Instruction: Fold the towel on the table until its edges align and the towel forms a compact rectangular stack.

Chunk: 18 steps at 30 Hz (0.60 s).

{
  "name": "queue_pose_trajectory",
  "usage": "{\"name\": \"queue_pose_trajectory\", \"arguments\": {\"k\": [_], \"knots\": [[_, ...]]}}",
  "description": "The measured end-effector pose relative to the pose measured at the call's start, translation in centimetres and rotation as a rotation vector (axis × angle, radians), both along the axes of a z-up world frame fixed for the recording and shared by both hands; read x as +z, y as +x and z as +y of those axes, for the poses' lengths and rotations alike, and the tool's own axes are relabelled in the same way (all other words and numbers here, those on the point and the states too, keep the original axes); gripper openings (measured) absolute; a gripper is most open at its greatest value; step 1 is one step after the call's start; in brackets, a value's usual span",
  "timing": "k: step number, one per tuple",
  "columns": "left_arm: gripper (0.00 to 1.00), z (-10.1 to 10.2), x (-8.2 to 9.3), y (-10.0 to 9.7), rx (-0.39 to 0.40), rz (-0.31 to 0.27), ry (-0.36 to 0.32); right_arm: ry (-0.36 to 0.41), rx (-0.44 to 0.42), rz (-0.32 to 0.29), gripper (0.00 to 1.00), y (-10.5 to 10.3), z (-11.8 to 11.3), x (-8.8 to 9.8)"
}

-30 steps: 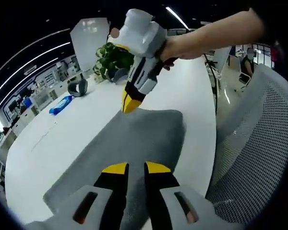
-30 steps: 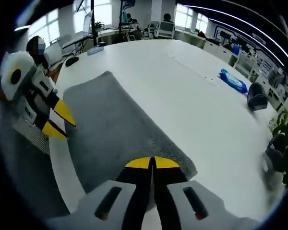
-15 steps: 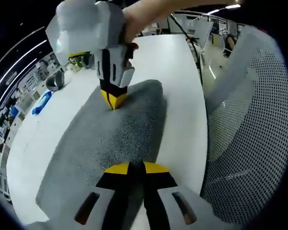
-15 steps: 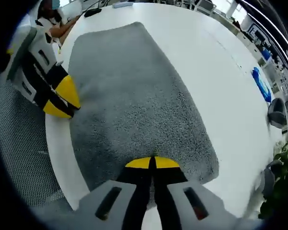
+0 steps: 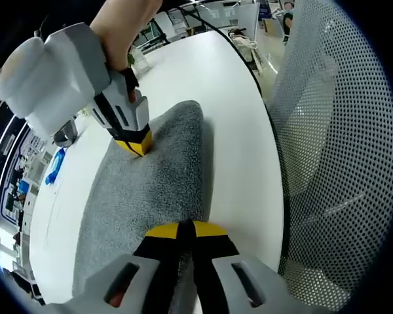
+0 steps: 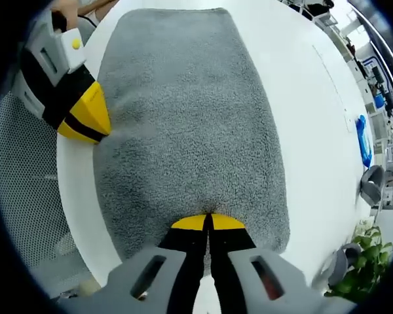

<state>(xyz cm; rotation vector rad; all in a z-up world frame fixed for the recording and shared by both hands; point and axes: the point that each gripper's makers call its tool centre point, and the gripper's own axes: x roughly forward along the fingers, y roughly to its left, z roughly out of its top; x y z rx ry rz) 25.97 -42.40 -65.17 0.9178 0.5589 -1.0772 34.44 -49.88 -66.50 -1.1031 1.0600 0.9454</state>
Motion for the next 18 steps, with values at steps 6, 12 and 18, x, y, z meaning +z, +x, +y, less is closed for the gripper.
{"name": "queue_pose_trajectory", "arguments": {"k": [6, 12, 18], "knots": [[0.04, -0.1, -0.3, -0.4, -0.070, -0.072, 0.123, 0.011, -0.076, -0.012, 0.00, 0.0, 0.0, 0.0], [0.04, 0.1, -0.2, -0.1, -0.100, -0.109, 0.184, 0.024, -0.155, 0.005, 0.00, 0.2, -0.1, 0.0], [0.03, 2.0, -0.3, 1.5, -0.127, -0.226, 0.334, 0.079, -0.244, 0.020, 0.00, -0.3, -0.2, 0.1]]}}
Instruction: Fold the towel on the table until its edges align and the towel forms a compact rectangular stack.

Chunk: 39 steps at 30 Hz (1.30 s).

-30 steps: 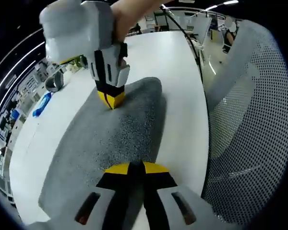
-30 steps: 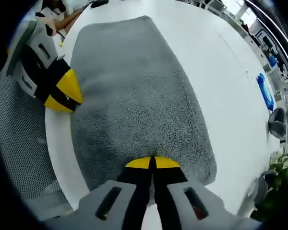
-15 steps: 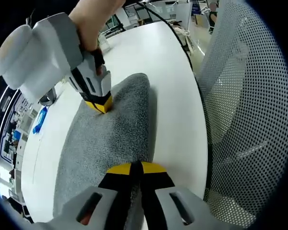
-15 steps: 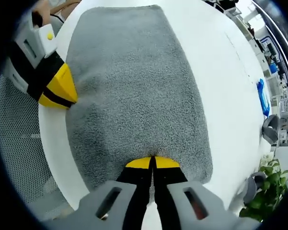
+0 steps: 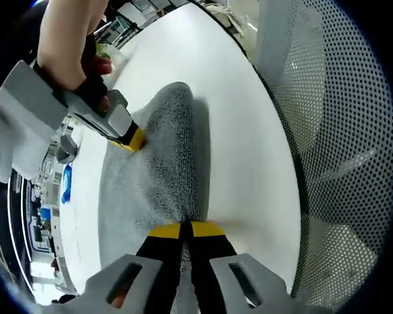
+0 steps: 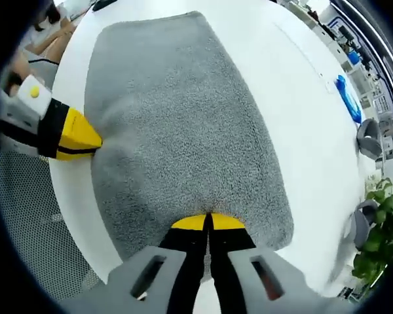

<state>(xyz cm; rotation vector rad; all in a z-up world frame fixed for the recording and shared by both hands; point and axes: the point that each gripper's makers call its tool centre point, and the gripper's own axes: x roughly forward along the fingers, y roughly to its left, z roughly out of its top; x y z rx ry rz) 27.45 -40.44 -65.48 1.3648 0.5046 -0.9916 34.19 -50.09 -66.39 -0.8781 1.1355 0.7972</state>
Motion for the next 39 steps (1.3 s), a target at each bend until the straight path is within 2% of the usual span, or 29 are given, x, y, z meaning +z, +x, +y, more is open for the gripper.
{"name": "queue_pose_trajectory", "arguments": {"k": [6, 12, 23, 26, 28, 29, 30, 31, 33, 35, 38, 39], "knots": [[0.03, 0.8, 0.1, 0.8, 0.067, 0.008, -0.017, 0.058, -0.045, 0.023, 0.00, -0.7, 0.0, 0.1], [0.03, 1.4, 0.1, 1.2, 0.098, 0.009, -0.038, 0.058, -0.034, 0.005, 0.00, -1.7, 0.3, -0.1], [0.03, 2.2, -0.1, 1.7, 0.173, 0.038, -0.100, 0.066, -0.013, 0.011, 0.00, -3.3, 0.7, -0.2], [0.03, 2.3, 0.0, 1.7, 0.198, 0.040, -0.145, 0.097, -0.048, 0.016, 0.00, -3.6, 0.7, -0.1], [0.06, 2.4, 0.4, 1.9, 0.184, 0.037, -0.155, 0.118, -0.064, 0.010, 0.00, -3.5, 0.7, -0.1], [0.08, 2.3, 1.5, 2.5, 0.212, 0.006, -0.207, 0.128, -0.071, 0.013, 0.00, -3.5, 0.7, -0.1], [0.08, 2.0, 2.2, 2.7, 0.215, 0.003, -0.255, 0.145, -0.087, 0.022, 0.00, -3.5, 0.7, 0.0], [0.07, 1.5, 3.1, 2.7, 0.225, 0.014, -0.325, 0.159, -0.100, 0.030, 0.00, -3.5, 0.7, 0.0], [0.07, 0.7, 4.2, 2.6, 0.248, 0.036, -0.404, 0.193, -0.131, 0.045, 0.00, -3.4, 0.6, 0.0], [0.07, -0.7, 5.2, 2.1, 0.209, 0.049, -0.479, 0.220, -0.149, 0.051, 0.00, -3.3, 0.5, -0.1], [0.05, -3.7, 5.7, 0.3, 0.157, 0.142, -0.579, 0.235, -0.126, 0.047, 0.00, -3.4, 0.6, -0.1], [0.04, -4.2, 5.4, -0.2, 0.149, 0.177, -0.588, 0.240, -0.128, 0.047, 0.00, -3.4, 0.5, -0.1]]}}
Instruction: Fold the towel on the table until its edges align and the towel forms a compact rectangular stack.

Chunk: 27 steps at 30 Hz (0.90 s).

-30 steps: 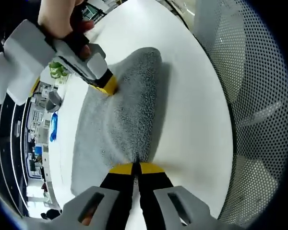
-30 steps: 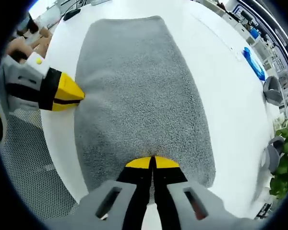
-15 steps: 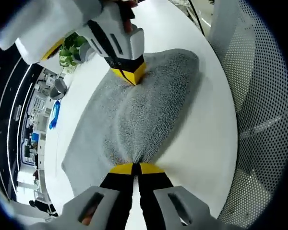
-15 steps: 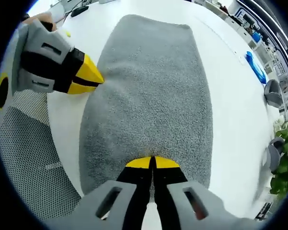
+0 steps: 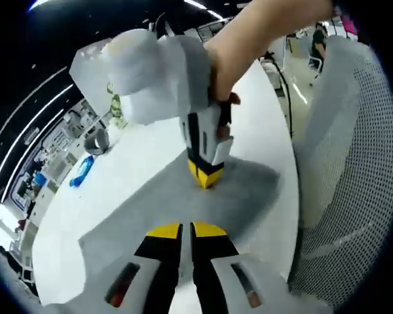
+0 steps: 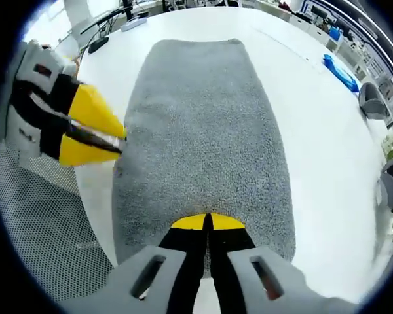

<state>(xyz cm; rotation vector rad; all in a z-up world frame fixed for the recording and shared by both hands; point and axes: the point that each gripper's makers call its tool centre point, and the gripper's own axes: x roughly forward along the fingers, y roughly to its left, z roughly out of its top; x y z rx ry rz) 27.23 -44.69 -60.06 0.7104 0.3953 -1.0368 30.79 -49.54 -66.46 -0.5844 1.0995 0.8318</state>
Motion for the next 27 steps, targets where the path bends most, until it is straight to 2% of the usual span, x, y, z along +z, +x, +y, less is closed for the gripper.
{"name": "queue_pose_trajectory", "arguments": {"k": [1, 4, 6, 8, 9, 10, 13, 18, 27], "knots": [[0.03, -0.8, -0.6, -0.9, -0.019, 0.055, -0.012, 0.008, -0.003, 0.002, 0.00, 0.0, 0.0, 0.0], [0.01, -2.1, -2.1, -2.8, -0.085, 0.154, -0.011, 0.022, -0.021, 0.008, 0.00, 0.1, 0.1, 0.1], [0.01, -1.8, -3.9, -3.8, -0.114, 0.198, 0.064, 0.022, -0.023, 0.004, 0.00, 0.1, 0.1, 0.0], [0.01, -0.4, -5.7, -3.8, -0.129, 0.187, 0.182, 0.017, -0.019, -0.009, 0.00, 0.0, 0.1, 0.0], [0.01, -0.3, -5.9, -3.8, -0.131, 0.183, 0.194, 0.018, -0.018, -0.009, 0.00, -0.1, 0.1, 0.0], [0.01, -0.7, -5.4, -3.8, -0.163, 0.163, 0.140, 0.024, -0.022, -0.012, 0.00, -0.3, 0.2, 0.1], [0.01, -0.3, -5.3, -3.6, -0.139, 0.175, 0.162, 0.032, -0.020, -0.021, 0.00, -0.3, 0.3, 0.1], [0.01, -0.2, -5.6, -3.4, -0.156, 0.129, 0.220, 0.056, -0.032, -0.025, 0.00, -0.5, 0.5, 0.1], [0.01, 1.4, -5.7, -2.1, -0.082, 0.123, 0.264, 0.101, -0.045, -0.029, 0.00, -1.3, 1.4, 0.2]]}}
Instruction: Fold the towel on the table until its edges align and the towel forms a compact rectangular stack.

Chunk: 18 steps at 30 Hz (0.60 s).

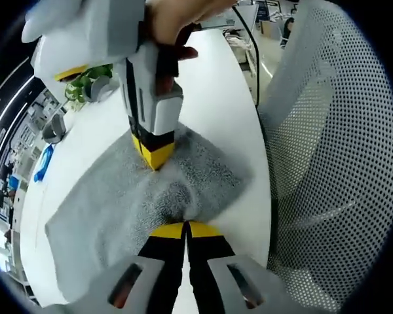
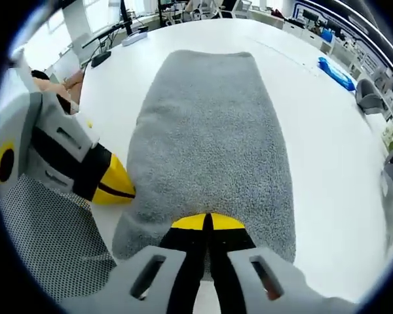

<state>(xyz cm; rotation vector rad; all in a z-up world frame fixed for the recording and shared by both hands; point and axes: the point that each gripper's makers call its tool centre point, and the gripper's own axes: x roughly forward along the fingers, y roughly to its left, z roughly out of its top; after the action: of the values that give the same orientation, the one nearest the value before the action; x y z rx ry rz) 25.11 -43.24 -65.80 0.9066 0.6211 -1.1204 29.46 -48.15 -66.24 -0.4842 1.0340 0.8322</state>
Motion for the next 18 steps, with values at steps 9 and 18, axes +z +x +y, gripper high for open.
{"name": "queue_pose_trajectory", "arguments": {"k": [9, 18], "knots": [[0.01, 2.0, 0.0, 1.1, 0.099, 0.009, 0.006, 0.031, 0.022, -0.016, 0.00, -1.1, 1.5, 0.1], [0.01, 4.3, -0.3, 3.0, 0.188, -0.041, 0.042, 0.047, 0.048, -0.016, 0.00, -1.8, 2.8, 0.1]]}}
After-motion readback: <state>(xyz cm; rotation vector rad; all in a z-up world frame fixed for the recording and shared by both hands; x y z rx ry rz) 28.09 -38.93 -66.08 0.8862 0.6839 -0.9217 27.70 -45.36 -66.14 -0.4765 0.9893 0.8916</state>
